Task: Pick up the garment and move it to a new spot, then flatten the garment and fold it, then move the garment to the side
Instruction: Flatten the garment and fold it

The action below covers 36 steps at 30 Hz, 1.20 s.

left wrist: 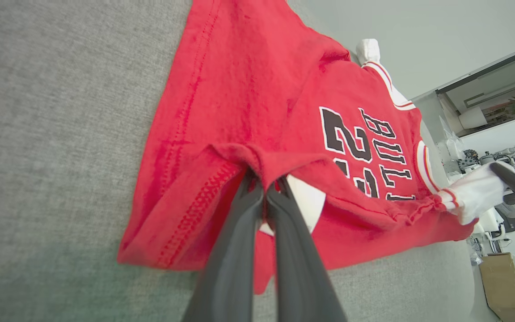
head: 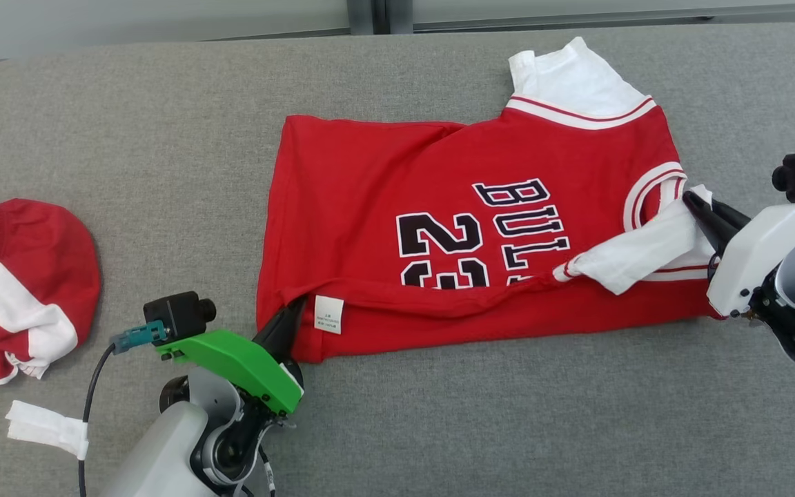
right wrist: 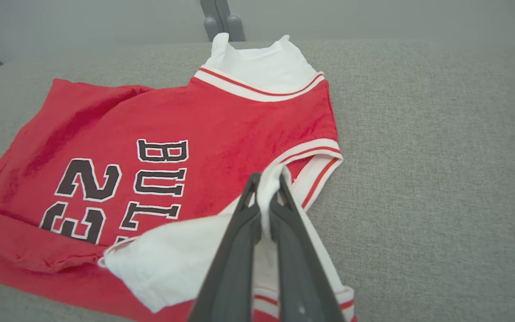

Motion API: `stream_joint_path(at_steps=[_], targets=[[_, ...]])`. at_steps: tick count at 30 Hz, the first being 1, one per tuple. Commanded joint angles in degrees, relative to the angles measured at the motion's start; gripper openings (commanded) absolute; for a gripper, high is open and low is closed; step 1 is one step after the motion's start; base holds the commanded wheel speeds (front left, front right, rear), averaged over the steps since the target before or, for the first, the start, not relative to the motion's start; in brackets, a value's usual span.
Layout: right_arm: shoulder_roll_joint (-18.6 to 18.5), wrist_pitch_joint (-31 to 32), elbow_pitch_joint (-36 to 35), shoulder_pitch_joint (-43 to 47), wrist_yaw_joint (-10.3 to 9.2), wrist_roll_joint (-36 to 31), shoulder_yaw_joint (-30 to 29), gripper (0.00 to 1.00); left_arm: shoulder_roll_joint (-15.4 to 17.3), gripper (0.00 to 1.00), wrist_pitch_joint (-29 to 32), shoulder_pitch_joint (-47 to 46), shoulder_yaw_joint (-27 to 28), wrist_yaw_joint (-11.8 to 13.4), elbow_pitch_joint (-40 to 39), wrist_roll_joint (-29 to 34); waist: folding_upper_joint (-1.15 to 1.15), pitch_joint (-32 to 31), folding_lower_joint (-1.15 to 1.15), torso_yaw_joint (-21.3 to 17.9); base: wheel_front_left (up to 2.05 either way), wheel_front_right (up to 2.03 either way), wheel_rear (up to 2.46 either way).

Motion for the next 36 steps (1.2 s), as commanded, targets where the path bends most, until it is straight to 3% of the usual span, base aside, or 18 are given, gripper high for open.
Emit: stream_joint_path(at_steps=[1,2,3,4,5,17,24,30,36], targets=[[0.4,-1.3,1.2,-1.2,-0.07,-0.7,0.3,0.02,-0.3,0.0,-0.4,-1.3,0.3,0.2,0.6,0.5,0.0,0.1,0.0,0.1,0.0,0.0,0.0],[0.6,-1.8,2.0,-1.5,-0.07,-1.0,0.7,0.2,-0.4,0.0,-0.5,-1.4,0.3,0.3,0.8,0.5,0.0,0.1,0.0,0.1,0.0,0.0,0.0],[0.9,-2.8,2.8,-2.1,-0.07,-1.3,0.7,0.75,-0.4,0.09,-0.8,-1.6,0.4,0.6,1.3,0.7,0.0,0.1,0.0,0.1,0.0,0.0,0.0],[1.1,-3.3,3.7,-2.6,-0.07,-1.5,0.6,1.0,-0.5,0.28,-1.2,-1.8,0.6,0.9,1.5,0.8,0.0,0.1,0.0,0.1,0.0,0.0,0.0],[1.4,-3.9,4.5,-3.1,-0.07,-1.8,0.9,1.0,-0.7,1.0,-1.7,-2.1,0.8,1.1,1.8,0.9,0.0,0.1,0.0,0.1,0.0,0.0,0.0],[1.7,-14.6,4.7,-4.3,-0.07,-4.0,-1.1,1.0,1.2,1.0,-5.4,0.0,0.2,3.8,2.4,4.6,0.0,-0.5,0.0,0.2,0.0,0.0,0.0],[1.9,-7.8,3.3,2.7,-0.07,-5.4,-4.4,1.0,3.8,1.0,-9.4,1.8,-2.4,8.8,-0.3,11.8,0.0,-0.9,0.0,0.0,0.0,0.0,0.0],[7.0,-2.1,1.7,8.7,-0.03,-10.5,-12.1,1.0,4.5,1.0,-13.1,2.6,-7.9,14.8,-1.5,22.2,0.0,-1.2,0.0,-0.6,0.0,0.0,0.0],[11.5,-0.2,-0.9,11.9,-0.04,-14.4,-14.0,1.0,3.2,1.0,-14.2,3.9,-11.0,17.8,-1.3,26.6,0.0,-1.2,0.0,-0.9,0.0,0.0,0.0]])
